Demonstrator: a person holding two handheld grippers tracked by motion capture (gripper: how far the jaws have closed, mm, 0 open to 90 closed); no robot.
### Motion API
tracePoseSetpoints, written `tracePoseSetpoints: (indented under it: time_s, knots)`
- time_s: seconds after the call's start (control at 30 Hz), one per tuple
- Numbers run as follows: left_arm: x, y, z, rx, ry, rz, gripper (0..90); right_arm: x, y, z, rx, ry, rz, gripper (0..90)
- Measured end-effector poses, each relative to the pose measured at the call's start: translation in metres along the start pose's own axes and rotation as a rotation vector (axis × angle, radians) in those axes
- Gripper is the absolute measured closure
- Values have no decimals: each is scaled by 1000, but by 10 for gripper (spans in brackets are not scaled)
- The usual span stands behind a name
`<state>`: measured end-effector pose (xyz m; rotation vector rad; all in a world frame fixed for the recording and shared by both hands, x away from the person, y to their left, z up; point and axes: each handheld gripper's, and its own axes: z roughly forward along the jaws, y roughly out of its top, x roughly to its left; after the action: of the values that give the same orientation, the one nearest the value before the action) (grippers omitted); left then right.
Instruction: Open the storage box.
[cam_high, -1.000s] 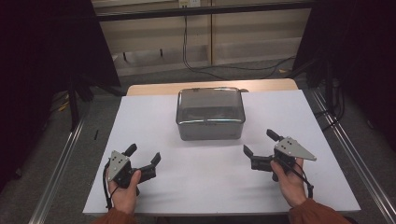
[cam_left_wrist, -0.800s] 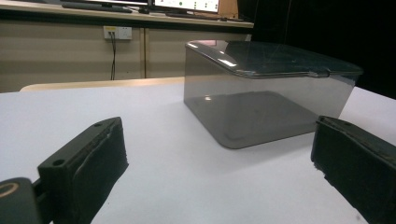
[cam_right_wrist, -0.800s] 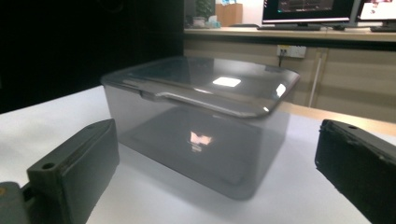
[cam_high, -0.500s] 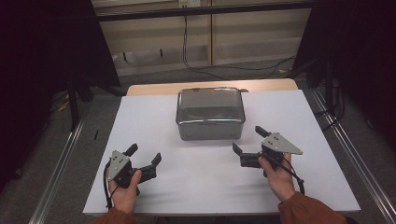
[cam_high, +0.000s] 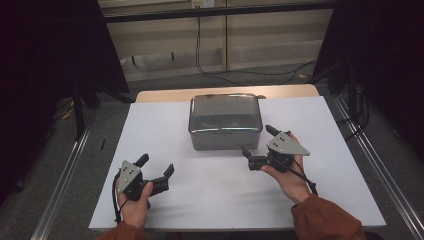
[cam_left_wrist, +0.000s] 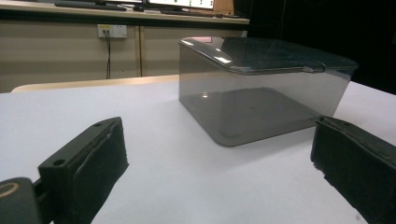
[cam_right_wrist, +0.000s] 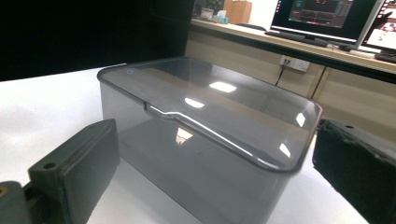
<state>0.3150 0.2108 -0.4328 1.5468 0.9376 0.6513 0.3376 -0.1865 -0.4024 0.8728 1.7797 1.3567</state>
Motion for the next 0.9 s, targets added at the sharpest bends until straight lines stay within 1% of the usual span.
tracePoseSetpoints:
  time_s: [0.03,0.07,0.1,0.13,0.17,0.2,0.23,0.27,0.37,0.4,0.43,0.47,0.5,0.57,0.6,0.63,0.67,0.7,0.73,0.77,0.8,0.83,0.87,0.9]
  knots:
    - [-1,0,0,0,-1,7,33,0,2,1,-5,7,-12,0]
    - [-1,0,0,0,-1,7,33,0,2,1,-5,7,-12,0]
    - [-1,0,0,2,-1,12,33,1,4,5,10,17,-34,4]
    - [-1,0,0,2,-1,12,33,1,4,5,10,17,-34,4]
    - [-2,-1,0,0,-3,7,33,3,6,8,16,14,-52,11]
    - [-2,-1,0,0,-3,7,33,3,7,10,15,16,-61,4]
    - [-2,-1,1,6,-4,10,33,4,8,12,25,19,-85,3]
    - [-2,-1,1,6,-4,10,33,4,8,12,25,19,-85,3]
    - [-3,-1,1,6,-10,16,33,6,8,17,35,24,-140,6]
    - [-3,-1,1,5,-11,15,33,8,8,19,46,21,-175,4]
    - [-3,-1,1,5,-9,17,33,13,6,22,58,24,-262,5]
    - [-3,-1,1,5,-9,17,33,13,6,22,58,24,-262,5]
    - [-3,-1,1,6,-9,16,33,17,4,25,66,31,-299,13]
    - [-3,-1,0,5,-6,16,33,20,4,28,65,25,-329,14]
    - [-3,-1,0,5,-6,16,33,20,4,28,65,25,-329,14]
    - [-2,0,0,6,-8,20,33,22,4,30,69,16,-371,34]
    - [-2,0,0,6,-8,20,33,22,4,30,69,16,-371,34]
    - [-2,-1,0,7,-7,21,33,23,5,33,71,15,-417,72]
    - [-2,-1,0,7,-7,21,33,23,5,33,71,15,-417,72]
    - [-3,-1,0,11,-12,24,33,25,6,35,71,1,-457,63]
    - [-3,-1,0,11,-12,24,33,25,6,35,71,1,-457,63]
    - [-5,-2,1,10,-14,20,33,25,7,36,71,-2,-470,67]
    - [-5,-1,1,15,-16,29,33,26,7,37,69,-15,-512,69]
    - [-6,-1,2,14,-21,28,33,29,7,39,72,-25,-575,82]
